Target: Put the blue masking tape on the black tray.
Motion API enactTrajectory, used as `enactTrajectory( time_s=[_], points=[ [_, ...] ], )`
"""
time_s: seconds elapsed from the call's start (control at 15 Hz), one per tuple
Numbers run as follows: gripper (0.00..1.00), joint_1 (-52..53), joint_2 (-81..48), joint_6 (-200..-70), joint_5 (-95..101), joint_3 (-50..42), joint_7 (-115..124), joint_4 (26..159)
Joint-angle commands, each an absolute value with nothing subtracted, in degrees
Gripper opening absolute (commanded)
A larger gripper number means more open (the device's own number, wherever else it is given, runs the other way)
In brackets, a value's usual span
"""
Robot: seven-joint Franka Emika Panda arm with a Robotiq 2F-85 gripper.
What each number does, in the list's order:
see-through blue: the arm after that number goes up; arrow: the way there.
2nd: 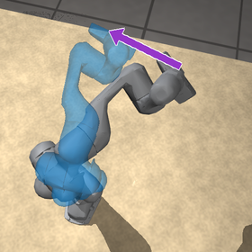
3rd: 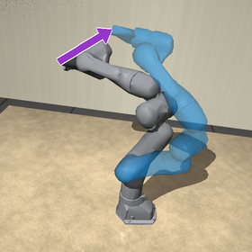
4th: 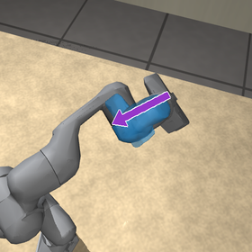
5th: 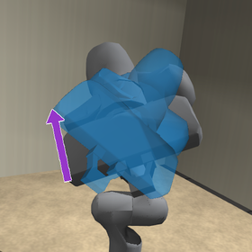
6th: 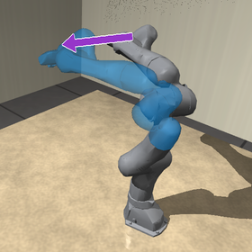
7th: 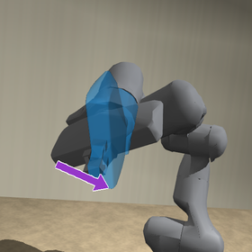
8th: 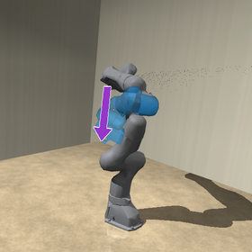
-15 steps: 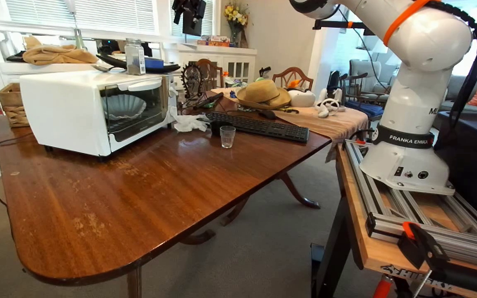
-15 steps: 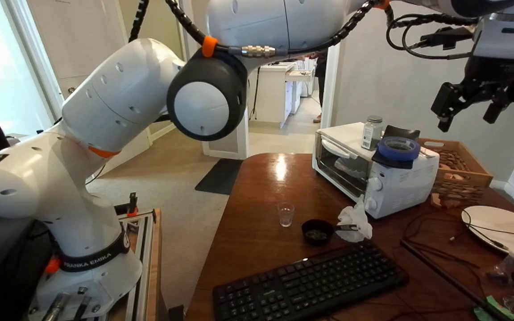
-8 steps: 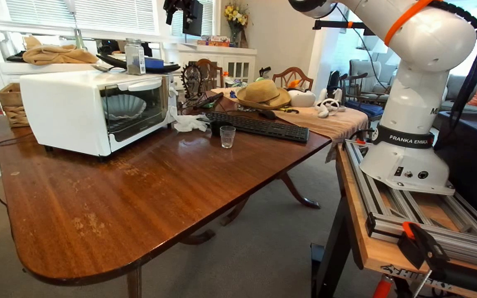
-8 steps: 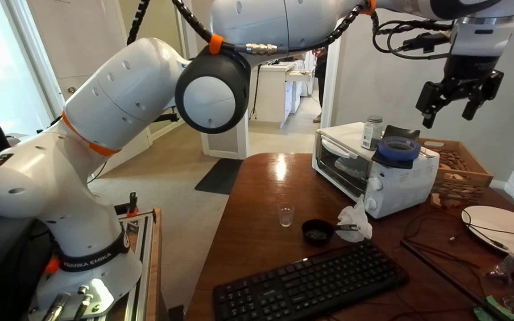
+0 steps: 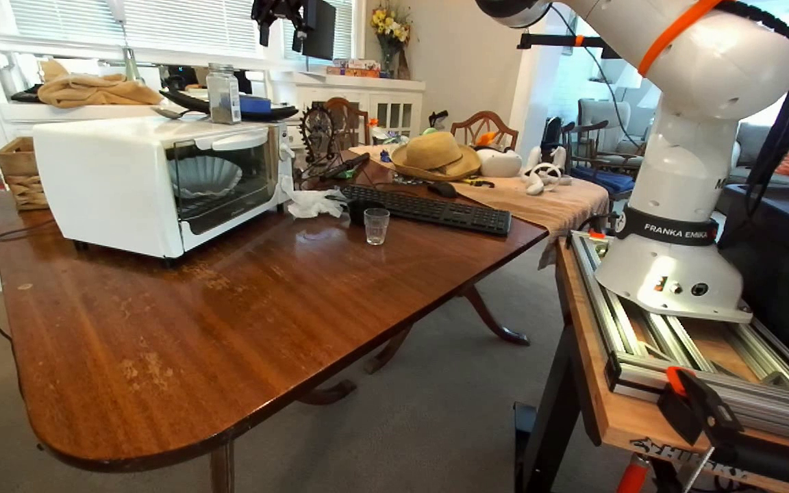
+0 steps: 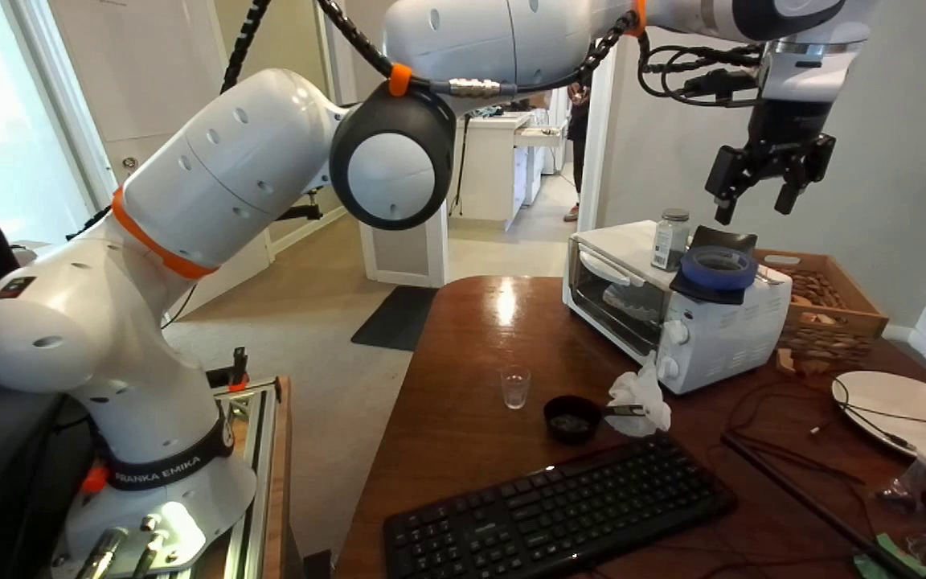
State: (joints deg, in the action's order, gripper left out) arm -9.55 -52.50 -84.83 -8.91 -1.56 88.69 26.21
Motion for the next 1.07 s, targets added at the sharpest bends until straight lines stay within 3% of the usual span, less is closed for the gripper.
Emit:
enactTrajectory(
  time_s=[0.0,0.6,1.0],
  points=[
    [1.00,-8.7,-53.6,-85.0,-4.6,-3.9,85.1,24.4],
    [1.00,-9.3,-52.8,-85.5,-5.2,-3.4,83.8,25.4],
    [1.00,-2.7,-50.8,-83.6,-5.6,-2.2,92.2,26.8]
  ],
)
